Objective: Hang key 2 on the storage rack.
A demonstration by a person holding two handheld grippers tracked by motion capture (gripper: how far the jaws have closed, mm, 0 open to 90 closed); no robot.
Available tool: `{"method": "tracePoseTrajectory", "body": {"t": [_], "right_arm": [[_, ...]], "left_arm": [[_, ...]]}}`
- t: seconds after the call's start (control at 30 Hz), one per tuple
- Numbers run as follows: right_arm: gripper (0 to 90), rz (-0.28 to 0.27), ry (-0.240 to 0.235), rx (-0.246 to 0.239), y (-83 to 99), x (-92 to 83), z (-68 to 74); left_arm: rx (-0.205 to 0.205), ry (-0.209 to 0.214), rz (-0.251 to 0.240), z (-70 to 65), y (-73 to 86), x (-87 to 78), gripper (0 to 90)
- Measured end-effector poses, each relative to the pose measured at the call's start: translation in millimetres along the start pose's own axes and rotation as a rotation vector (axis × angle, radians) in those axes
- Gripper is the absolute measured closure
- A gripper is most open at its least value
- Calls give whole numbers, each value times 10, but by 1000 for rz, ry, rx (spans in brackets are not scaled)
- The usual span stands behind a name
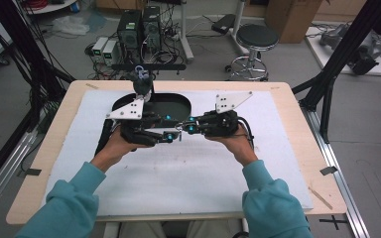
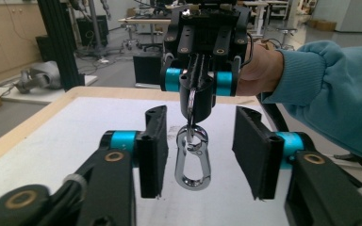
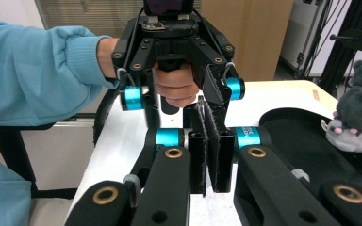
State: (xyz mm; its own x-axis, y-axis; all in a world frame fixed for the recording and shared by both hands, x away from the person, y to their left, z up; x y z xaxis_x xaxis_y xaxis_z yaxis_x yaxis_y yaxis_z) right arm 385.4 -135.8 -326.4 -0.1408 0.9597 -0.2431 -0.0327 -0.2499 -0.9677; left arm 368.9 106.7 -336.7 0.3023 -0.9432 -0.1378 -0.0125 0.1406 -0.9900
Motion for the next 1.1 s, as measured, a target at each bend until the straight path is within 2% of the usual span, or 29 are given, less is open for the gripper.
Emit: {"method": "tracePoseTrajectory", "body": {"t": [0.33,0.67,1.1], "right_arm": [[885,9,-6,-11,-3,23,8],[885,5,-9,-2,-7,23,25],[885,2,-20,-14,-13,31,31]], "left_arm": [[7,9,-1,-14,-13,-15,722],[8,1,-7,-18,-22,-23,778],[7,-8,-8,-12,-24,-32,865]]}}
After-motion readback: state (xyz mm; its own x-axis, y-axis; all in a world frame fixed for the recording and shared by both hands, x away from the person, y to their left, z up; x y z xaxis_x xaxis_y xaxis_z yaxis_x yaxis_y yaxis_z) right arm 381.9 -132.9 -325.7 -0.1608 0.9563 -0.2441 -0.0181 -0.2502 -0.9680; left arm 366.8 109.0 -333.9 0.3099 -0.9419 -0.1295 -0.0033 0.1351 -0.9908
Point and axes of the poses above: each handheld gripper's, and its own axes: x roughly forward along the jaws, y roughly out of its underside, z roughly to its left, the point moved 2 cm from there along x, roughly forward along the jaws, and after that the axes turned 10 degrees about -y, right-handed, at the moved point
